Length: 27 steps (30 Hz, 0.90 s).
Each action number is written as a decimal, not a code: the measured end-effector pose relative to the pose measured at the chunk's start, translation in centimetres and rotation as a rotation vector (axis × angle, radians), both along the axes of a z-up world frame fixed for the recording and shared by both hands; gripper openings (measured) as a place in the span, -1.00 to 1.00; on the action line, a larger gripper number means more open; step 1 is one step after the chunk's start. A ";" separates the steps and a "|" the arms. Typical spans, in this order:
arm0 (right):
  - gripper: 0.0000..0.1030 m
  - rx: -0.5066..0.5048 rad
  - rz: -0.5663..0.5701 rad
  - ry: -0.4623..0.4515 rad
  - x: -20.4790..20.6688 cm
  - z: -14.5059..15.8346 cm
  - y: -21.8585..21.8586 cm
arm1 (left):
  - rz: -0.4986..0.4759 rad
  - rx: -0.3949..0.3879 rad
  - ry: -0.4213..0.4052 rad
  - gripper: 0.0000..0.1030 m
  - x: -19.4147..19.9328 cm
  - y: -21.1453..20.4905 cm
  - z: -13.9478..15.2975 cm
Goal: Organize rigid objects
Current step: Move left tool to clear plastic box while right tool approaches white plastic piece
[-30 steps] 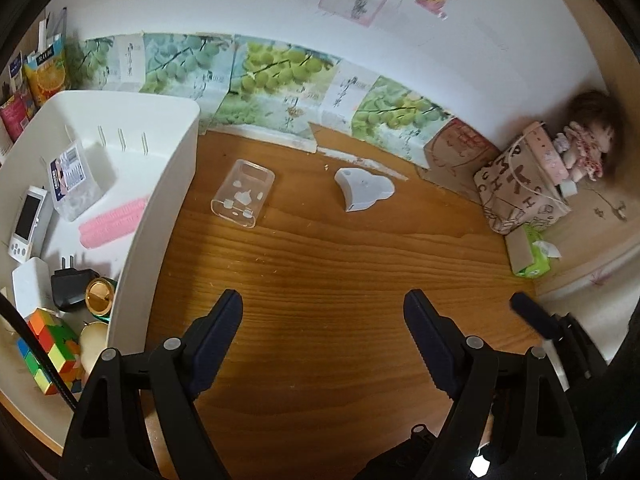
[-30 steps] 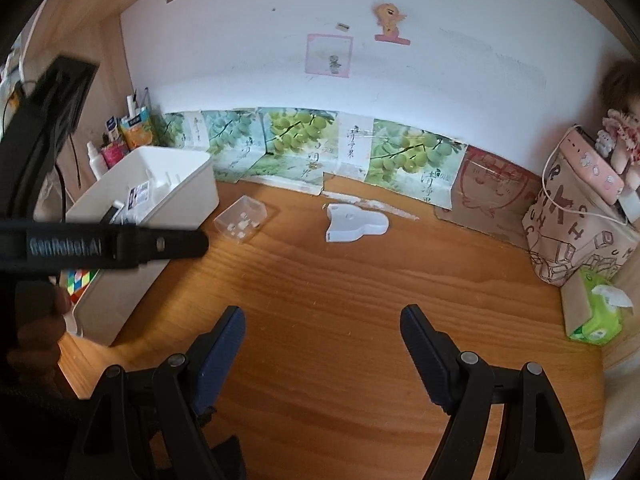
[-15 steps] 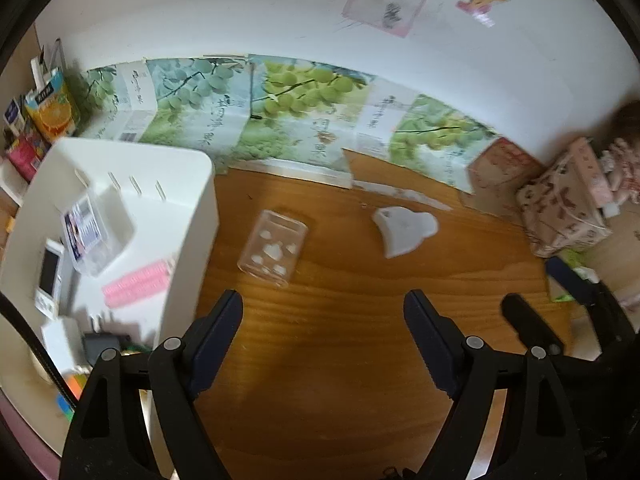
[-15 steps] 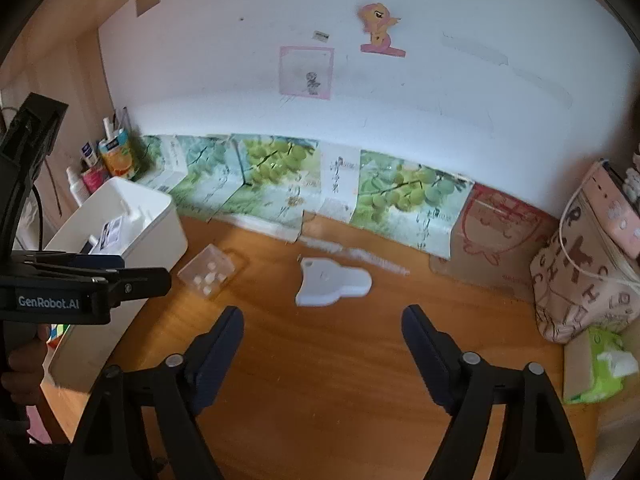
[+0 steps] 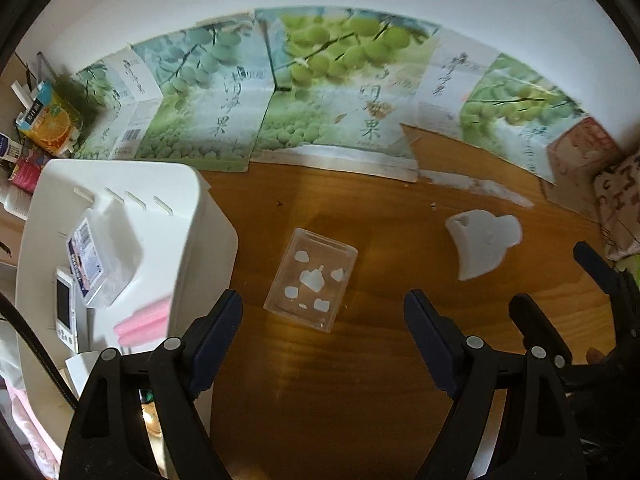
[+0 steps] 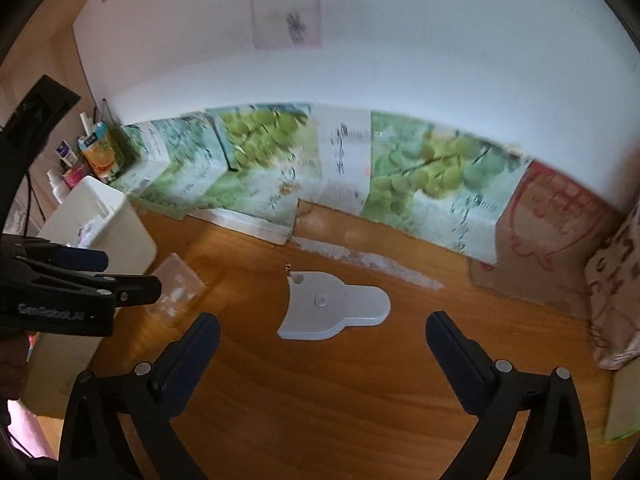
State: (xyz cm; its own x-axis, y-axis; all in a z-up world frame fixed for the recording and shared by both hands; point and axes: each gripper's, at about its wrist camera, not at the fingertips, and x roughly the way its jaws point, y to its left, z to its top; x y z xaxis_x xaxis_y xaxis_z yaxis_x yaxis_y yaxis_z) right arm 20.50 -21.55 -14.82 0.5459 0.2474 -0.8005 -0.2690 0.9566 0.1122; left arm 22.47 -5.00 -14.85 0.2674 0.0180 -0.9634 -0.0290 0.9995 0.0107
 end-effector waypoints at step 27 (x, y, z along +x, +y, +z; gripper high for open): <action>1.00 -0.089 -0.006 -0.004 2.3 -6.1 2.0 | -0.060 0.152 0.008 0.65 1.8 -3.2 -3.7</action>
State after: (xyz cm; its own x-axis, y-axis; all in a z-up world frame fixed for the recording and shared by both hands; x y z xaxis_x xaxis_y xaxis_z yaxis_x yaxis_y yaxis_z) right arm 22.78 -19.56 -20.97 0.5506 0.1718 -0.8169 -0.2638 0.9643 0.0250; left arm 24.29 -8.15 -18.54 0.2649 0.1484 -0.9528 0.0313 0.9862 0.1624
